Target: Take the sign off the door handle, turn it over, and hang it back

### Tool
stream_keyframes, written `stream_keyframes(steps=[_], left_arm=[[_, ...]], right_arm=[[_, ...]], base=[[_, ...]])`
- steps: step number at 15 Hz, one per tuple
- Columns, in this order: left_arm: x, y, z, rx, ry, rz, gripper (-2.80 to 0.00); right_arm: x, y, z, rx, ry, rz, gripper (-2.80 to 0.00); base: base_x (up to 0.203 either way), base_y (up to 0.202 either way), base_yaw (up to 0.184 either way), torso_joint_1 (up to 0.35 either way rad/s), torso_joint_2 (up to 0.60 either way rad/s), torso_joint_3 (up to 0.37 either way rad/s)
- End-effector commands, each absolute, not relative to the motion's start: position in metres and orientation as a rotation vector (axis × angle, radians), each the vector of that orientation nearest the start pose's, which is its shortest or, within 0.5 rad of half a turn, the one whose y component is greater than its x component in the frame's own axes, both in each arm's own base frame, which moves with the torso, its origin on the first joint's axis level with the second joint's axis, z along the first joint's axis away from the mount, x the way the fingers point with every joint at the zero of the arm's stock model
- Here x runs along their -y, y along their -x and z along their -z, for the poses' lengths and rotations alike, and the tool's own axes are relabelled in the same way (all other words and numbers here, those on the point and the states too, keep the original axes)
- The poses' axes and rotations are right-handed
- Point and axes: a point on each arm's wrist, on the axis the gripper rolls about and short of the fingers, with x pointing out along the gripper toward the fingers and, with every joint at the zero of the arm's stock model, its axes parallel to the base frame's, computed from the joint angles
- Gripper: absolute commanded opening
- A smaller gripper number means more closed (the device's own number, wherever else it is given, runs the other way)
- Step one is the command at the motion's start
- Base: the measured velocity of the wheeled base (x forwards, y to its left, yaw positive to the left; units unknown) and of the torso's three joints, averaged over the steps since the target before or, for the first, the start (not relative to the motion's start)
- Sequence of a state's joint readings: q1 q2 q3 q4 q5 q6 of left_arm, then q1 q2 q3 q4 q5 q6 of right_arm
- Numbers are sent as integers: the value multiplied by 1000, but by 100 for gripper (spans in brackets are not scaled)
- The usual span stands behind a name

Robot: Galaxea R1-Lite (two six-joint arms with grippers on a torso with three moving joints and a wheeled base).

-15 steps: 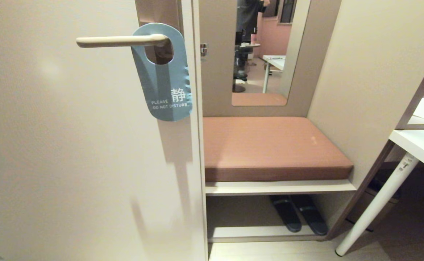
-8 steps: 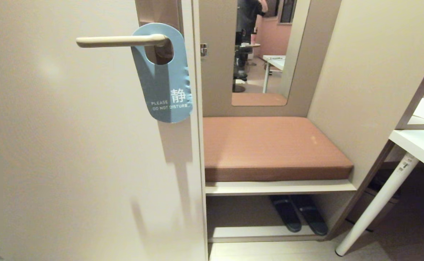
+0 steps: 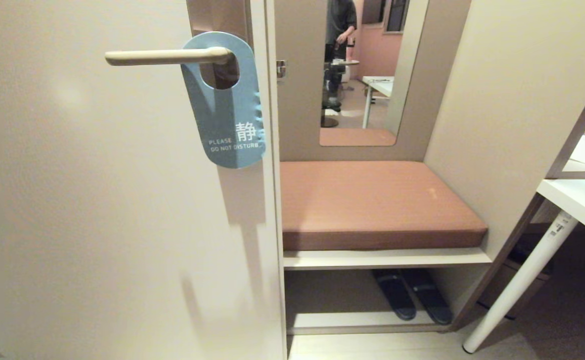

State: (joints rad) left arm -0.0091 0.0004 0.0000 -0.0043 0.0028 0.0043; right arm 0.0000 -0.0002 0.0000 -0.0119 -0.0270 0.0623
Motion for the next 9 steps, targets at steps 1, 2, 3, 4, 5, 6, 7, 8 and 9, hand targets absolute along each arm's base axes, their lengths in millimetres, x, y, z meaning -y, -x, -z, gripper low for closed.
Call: stream_keyframes(steps=[1,2,3,4,5,6,7,8,9], left_arm=[[0,23,-76,5,-5,6,-280],[0,23,-76,5,-5,6,-280],[0,23,-76,5,-5,6,-280],[0,23,-76,5,-5,6,-280],[0,23,-76,5,-5,6,-280],[0,23,-76,5,-5,6,-280],[0,23,-76,5,-5,6,-280],[0,23,-76,5,-5,6,-280],[0,23,-76,5,-5,6,-280]], right_arm=[[1,23,-77,13,-63,27,-280],[1,23,-77,13,-63,27,-280],[1,23,-77,13,-63,27,-280],[1,23,-77,13,-63,27,-280],[1,23,-77,13,-63,27,-280],[1,23,-77,13,-63,27,-280],[1,23,-77,13,-63,27,-280],[1,23,-77,13,-62,27,-280],[1,23,-77,13,-63,27,-280]], base=[[0,0,0,0,0,0],[0,0,0,0,0,0],[0,0,0,0,0,0],[0,0,0,0,0,0],[0,0,0,0,0,0],[0,0,0,0,0,0],[0,0,0,0,0,0],[0,0,0,0,0,0],[0,0,0,0,0,0]])
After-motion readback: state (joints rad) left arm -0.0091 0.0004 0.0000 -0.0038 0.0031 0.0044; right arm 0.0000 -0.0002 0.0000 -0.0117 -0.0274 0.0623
